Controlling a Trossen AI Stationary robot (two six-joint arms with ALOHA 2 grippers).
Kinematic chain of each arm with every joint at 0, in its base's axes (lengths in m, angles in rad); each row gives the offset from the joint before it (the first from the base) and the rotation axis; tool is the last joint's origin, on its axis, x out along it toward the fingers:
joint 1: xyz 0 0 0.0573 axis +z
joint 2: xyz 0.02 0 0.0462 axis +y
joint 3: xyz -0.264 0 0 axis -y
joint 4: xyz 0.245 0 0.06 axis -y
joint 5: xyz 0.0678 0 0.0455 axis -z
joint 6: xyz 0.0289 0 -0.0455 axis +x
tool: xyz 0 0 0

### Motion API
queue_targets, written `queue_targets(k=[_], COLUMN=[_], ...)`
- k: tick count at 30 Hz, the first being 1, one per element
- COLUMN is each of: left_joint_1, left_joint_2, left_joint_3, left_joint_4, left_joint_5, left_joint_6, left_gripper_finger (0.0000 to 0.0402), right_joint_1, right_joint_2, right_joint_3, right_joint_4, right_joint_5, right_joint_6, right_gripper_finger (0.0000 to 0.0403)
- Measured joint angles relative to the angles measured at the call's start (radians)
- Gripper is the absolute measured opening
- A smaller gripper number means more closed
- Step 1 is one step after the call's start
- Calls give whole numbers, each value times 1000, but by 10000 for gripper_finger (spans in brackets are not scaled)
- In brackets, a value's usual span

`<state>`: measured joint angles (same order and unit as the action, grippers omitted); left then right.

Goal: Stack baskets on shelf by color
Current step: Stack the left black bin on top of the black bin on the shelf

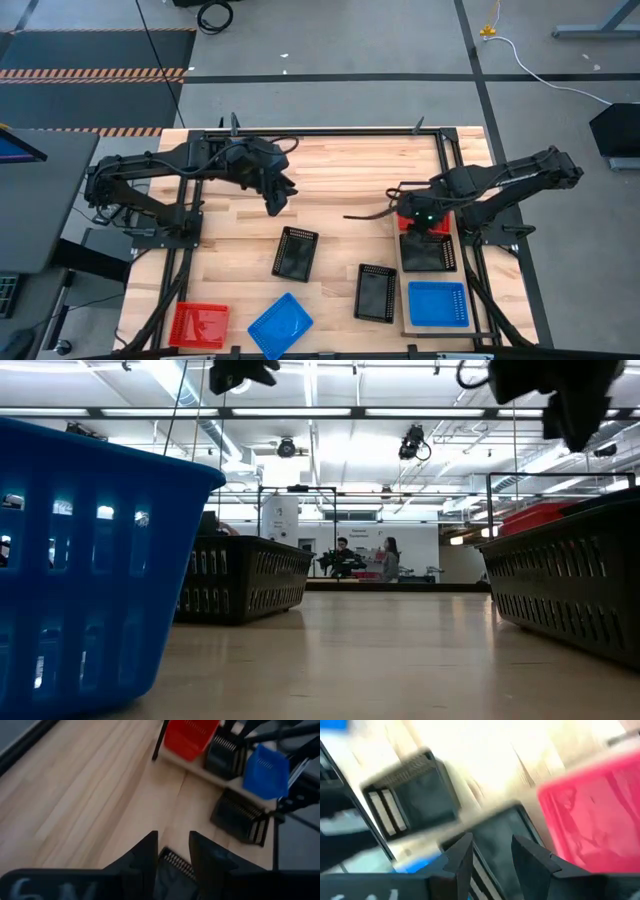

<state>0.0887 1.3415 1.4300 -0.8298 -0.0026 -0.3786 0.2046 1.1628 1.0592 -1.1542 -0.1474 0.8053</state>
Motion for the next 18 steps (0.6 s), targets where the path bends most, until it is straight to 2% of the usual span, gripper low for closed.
queue_targets(k=[4, 10, 14, 18], left_joint_1=[0, -10, -25, -76], left_joint_2=[0, 10, 17, 16], left_joint_3=[0, -8, -60, -145], left_joint_4=[-93, -312, -385, -335], left_joint_5=[-8, -182, -173, -140], left_joint_6=[-44, -267, -443, -643], left_gripper_finger=[117, 126, 148, 172], right_joint_1=[-5, -15, -16, -21], right_joint_2=[50, 114, 130, 142], right_joint_3=[2, 1, 1, 2], right_joint_4=[132, 288, 375, 433], right_joint_5=[17, -8, -3, 23], right_joint_6=[98, 179, 206, 191], right_gripper_finger=[139, 139, 139, 139])
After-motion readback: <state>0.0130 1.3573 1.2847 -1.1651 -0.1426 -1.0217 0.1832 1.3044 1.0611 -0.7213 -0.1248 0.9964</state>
